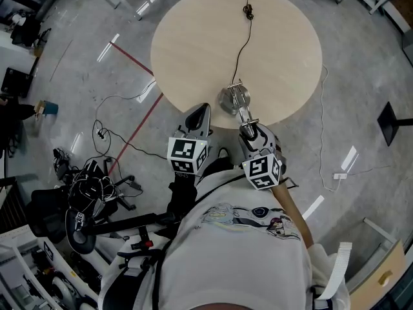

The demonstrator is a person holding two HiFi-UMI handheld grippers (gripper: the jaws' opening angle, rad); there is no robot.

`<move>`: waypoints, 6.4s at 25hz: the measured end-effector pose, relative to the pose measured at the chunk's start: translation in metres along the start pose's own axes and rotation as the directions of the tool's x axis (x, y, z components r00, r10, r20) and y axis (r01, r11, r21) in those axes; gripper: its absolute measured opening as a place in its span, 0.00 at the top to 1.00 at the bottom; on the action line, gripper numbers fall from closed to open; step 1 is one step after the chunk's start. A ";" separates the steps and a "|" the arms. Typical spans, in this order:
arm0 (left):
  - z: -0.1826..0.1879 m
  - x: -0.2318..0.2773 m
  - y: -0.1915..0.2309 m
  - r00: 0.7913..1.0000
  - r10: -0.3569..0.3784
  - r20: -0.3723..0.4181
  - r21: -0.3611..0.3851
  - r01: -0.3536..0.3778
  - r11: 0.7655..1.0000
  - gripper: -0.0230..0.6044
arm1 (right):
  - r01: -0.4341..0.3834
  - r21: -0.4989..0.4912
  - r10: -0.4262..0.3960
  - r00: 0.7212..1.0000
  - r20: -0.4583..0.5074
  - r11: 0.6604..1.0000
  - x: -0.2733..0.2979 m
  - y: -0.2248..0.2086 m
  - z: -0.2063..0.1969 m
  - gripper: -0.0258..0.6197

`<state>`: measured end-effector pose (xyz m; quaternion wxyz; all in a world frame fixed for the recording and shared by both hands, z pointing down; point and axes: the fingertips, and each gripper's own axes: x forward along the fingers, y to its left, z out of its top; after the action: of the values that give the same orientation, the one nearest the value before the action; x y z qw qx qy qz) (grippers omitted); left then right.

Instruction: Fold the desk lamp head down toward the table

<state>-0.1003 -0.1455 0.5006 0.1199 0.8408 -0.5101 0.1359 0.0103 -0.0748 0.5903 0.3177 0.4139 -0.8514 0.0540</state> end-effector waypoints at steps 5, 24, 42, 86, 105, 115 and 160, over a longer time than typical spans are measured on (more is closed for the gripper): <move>-0.001 0.000 0.000 1.000 0.001 -0.007 0.005 -0.001 1.000 0.96 | 0.003 -0.001 -0.003 1.000 -0.013 1.000 0.004 0.001 -0.008 0.60; -0.005 0.004 0.007 1.000 0.010 -0.014 0.007 -0.009 1.000 0.96 | -0.029 0.046 0.032 0.997 -0.076 0.999 0.023 0.004 -0.041 0.60; -0.002 0.008 0.022 0.999 0.025 -0.026 0.022 -0.024 0.999 0.96 | -0.075 0.153 0.098 0.984 -0.147 0.985 0.045 0.007 -0.068 0.65; 0.029 0.008 0.056 0.994 0.093 0.061 0.002 -0.093 0.996 0.96 | 0.079 0.228 -0.069 0.996 -0.050 0.971 0.015 -0.089 -0.032 0.75; 0.084 -0.007 0.055 0.978 0.093 0.185 0.042 -0.102 0.994 0.96 | 0.255 0.349 -0.374 0.865 0.334 0.902 -0.073 -0.171 0.102 0.95; 0.092 -0.008 0.032 0.975 0.060 0.215 0.072 -0.077 0.994 0.96 | 0.243 0.359 -0.378 0.844 0.379 0.901 -0.091 -0.172 0.120 0.95; 0.078 -0.015 0.022 0.982 0.053 0.180 0.053 -0.063 0.997 0.96 | 0.240 0.330 -0.360 0.855 0.374 0.913 -0.093 -0.157 0.122 0.95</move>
<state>-0.1178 -0.1696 0.4238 0.0452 0.8376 -0.5388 0.0782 0.1086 -0.1582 0.4120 0.0685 0.5837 -0.8086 0.0277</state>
